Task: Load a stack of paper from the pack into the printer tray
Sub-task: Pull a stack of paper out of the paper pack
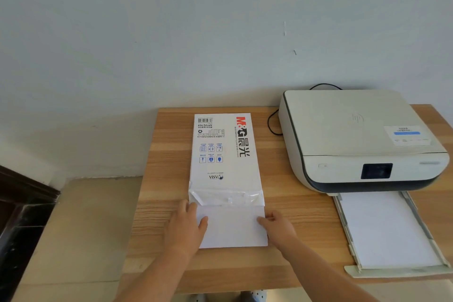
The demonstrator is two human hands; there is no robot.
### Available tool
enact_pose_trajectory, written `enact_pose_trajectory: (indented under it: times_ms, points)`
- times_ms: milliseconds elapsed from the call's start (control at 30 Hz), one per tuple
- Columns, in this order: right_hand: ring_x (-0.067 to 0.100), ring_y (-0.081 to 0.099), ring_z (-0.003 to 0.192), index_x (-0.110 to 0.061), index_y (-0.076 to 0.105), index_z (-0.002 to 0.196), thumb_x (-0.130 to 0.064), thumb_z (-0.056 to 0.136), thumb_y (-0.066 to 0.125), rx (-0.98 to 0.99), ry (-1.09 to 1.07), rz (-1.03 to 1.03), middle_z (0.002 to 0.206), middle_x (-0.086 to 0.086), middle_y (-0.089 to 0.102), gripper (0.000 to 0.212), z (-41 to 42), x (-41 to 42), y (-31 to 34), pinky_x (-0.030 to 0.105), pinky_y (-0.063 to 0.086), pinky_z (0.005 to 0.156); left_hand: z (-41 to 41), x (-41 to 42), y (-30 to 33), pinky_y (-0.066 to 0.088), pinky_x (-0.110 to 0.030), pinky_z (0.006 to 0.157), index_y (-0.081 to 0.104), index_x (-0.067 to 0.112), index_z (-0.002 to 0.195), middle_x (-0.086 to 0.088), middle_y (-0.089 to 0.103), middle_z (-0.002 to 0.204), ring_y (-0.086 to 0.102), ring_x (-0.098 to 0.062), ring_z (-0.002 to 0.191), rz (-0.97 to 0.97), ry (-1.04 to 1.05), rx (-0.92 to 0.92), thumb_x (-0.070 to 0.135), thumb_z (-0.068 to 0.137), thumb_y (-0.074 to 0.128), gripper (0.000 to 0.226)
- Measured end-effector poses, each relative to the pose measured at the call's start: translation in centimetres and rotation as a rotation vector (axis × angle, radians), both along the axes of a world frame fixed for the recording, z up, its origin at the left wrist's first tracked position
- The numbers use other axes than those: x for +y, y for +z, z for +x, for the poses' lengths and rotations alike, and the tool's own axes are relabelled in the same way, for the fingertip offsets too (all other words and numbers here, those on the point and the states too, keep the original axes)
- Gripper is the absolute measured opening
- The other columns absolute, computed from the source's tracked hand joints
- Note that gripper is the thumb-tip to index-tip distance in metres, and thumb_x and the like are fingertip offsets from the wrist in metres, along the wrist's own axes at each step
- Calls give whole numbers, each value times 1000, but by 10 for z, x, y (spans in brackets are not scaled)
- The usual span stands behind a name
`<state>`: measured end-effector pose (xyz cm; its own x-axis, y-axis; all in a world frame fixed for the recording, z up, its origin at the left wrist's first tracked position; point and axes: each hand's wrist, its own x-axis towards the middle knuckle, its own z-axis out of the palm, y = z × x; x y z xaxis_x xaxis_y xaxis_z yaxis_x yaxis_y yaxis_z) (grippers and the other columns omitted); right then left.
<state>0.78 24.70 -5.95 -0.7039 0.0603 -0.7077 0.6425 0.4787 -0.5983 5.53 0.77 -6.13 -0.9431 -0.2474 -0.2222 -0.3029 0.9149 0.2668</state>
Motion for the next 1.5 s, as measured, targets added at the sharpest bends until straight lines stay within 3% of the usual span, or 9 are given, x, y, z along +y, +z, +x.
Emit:
enact_pose_trajectory:
  times_ms: [100,267,400,533,667,933,1133,1367,1500]
  points:
    - [15,61,86,-27,49,109,-27,91,59,68,-17,18,103,-4,59,21,-10,-3,4,29,52,58,-4,4,0,48,-33,72,51,17,116,1,44,121,58,-21,91,98,38,17,41,89,53,36]
    - [14,60,85,-22,53,104,-19,91,59,101,0,58,95,-4,61,15,-16,-1,-2,34,55,73,-7,10,-2,49,-38,78,53,12,111,-3,45,117,58,-25,92,225,136,19,27,85,63,31]
    - [15,62,85,-21,57,103,-15,89,59,92,4,50,95,-3,64,15,-11,4,-4,35,56,74,-5,8,-5,48,-38,85,52,13,119,-4,45,120,55,-25,101,246,146,9,17,82,66,40]
    - [16,64,88,-22,57,105,-13,86,62,60,-21,1,98,-1,64,22,0,9,-8,42,58,80,5,8,-8,49,-34,87,48,15,127,-2,42,125,53,-20,103,276,177,-1,20,85,65,46]
    - [14,64,88,-28,50,108,-18,88,61,129,-2,-29,97,-5,64,25,2,6,-5,37,57,77,-2,5,-7,46,-39,92,49,17,127,-7,52,125,52,-26,111,421,324,23,24,84,66,47]
    - [12,57,80,-26,60,100,-7,89,51,149,88,23,94,-6,58,24,0,3,-4,26,50,65,-10,-1,-6,40,-27,88,49,12,126,-9,50,127,49,-23,112,464,301,-16,14,84,67,46]
    - [19,61,93,-24,61,99,-2,85,57,87,117,-26,103,0,59,26,7,10,-5,38,56,84,6,2,-4,45,-27,71,42,20,134,-3,39,134,48,-14,97,459,289,-69,7,88,57,50]
    - [13,61,90,-30,55,116,-14,90,59,147,99,-16,107,-7,59,30,-3,-2,-1,30,54,77,-6,6,4,41,-26,86,45,16,132,-7,42,133,49,-18,110,495,269,11,15,86,64,50]
    - [12,60,90,-30,56,117,-11,91,56,147,87,11,110,-5,59,32,-3,-3,-1,29,53,76,-10,3,5,44,-28,81,49,19,128,-8,46,128,47,-15,97,528,271,-19,2,84,62,49]
